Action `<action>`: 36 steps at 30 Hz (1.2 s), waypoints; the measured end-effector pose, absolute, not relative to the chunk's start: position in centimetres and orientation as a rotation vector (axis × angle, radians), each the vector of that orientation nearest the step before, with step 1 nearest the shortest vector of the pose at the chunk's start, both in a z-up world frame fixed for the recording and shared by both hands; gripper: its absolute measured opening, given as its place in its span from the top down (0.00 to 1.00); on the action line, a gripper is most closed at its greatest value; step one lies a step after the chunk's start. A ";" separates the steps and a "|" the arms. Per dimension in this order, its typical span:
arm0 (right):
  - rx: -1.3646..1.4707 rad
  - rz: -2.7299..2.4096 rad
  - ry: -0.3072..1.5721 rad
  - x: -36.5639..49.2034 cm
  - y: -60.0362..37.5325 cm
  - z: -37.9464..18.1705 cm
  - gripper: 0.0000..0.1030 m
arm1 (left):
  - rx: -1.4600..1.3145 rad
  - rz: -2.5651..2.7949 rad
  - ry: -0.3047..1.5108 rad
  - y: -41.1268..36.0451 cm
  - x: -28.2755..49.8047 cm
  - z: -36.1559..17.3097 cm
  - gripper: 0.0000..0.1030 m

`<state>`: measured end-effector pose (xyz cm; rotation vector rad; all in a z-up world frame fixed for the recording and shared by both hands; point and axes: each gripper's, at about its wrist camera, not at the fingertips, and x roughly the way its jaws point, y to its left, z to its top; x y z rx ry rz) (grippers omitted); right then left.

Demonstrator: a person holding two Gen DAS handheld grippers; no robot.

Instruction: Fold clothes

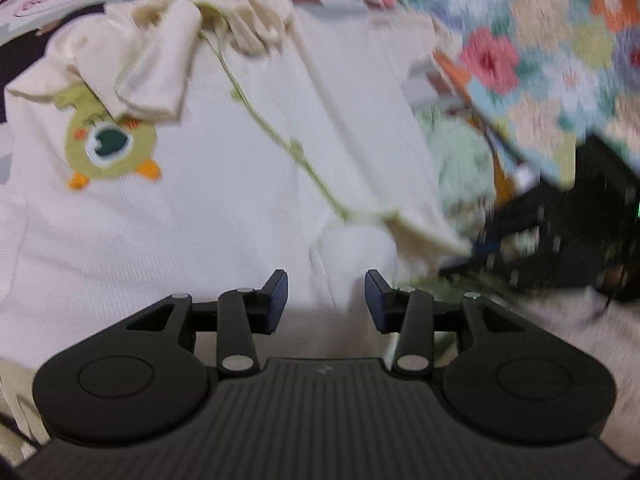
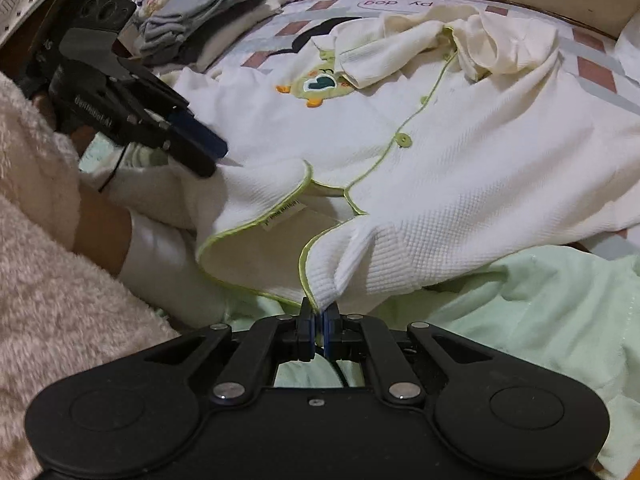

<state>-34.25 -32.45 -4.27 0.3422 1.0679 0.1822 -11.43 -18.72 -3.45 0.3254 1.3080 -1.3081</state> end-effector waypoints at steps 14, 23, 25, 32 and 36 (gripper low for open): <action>0.394 0.259 0.978 -31.2 -31.1 -1.2 0.89 | 0.435 -0.816 0.921 -18.2 -7.2 -2.1 0.48; 0.261 0.179 0.827 -25.5 -33.5 3.6 0.64 | 0.385 -0.444 0.950 -4.6 1.2 0.8 0.40; 0.175 0.174 0.822 -22.9 -32.7 3.6 0.64 | 0.315 -0.329 0.959 -0.6 3.7 0.7 0.40; 0.002 0.317 0.788 -15.1 -27.0 4.0 0.64 | -0.287 -0.264 1.198 9.3 9.0 -4.6 0.40; -0.058 0.459 0.815 -9.8 -21.9 3.9 0.63 | -0.334 -0.265 1.179 10.1 10.3 -4.7 0.40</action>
